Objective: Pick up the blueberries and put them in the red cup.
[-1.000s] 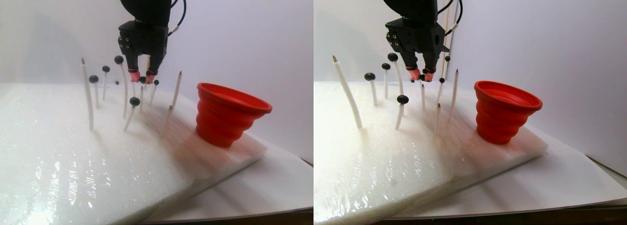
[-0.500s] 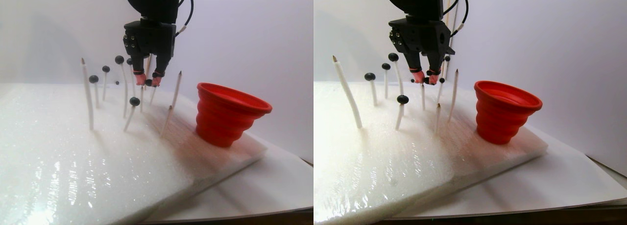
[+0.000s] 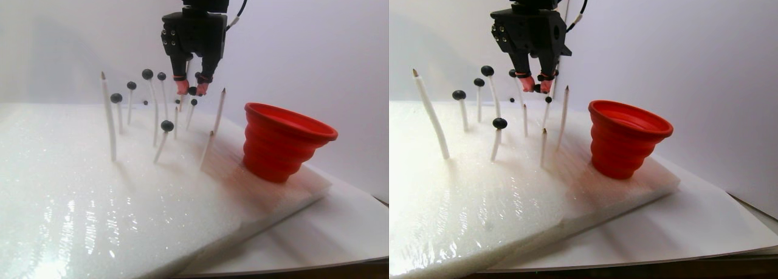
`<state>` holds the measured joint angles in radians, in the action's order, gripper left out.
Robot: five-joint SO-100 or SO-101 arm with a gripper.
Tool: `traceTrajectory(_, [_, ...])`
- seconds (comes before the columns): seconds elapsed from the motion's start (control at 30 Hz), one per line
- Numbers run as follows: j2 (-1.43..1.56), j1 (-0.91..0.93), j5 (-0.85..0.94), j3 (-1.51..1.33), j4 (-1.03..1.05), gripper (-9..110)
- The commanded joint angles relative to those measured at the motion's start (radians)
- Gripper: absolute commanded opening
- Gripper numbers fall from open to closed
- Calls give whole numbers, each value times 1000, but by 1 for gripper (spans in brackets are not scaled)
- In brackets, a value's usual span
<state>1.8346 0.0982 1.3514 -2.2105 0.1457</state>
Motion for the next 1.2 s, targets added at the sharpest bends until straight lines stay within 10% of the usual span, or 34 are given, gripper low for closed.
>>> traceTrajectory(0.0, [123,54,0,15,17,10])
traceTrajectory(1.17, [316,264,48,-29,202,11])
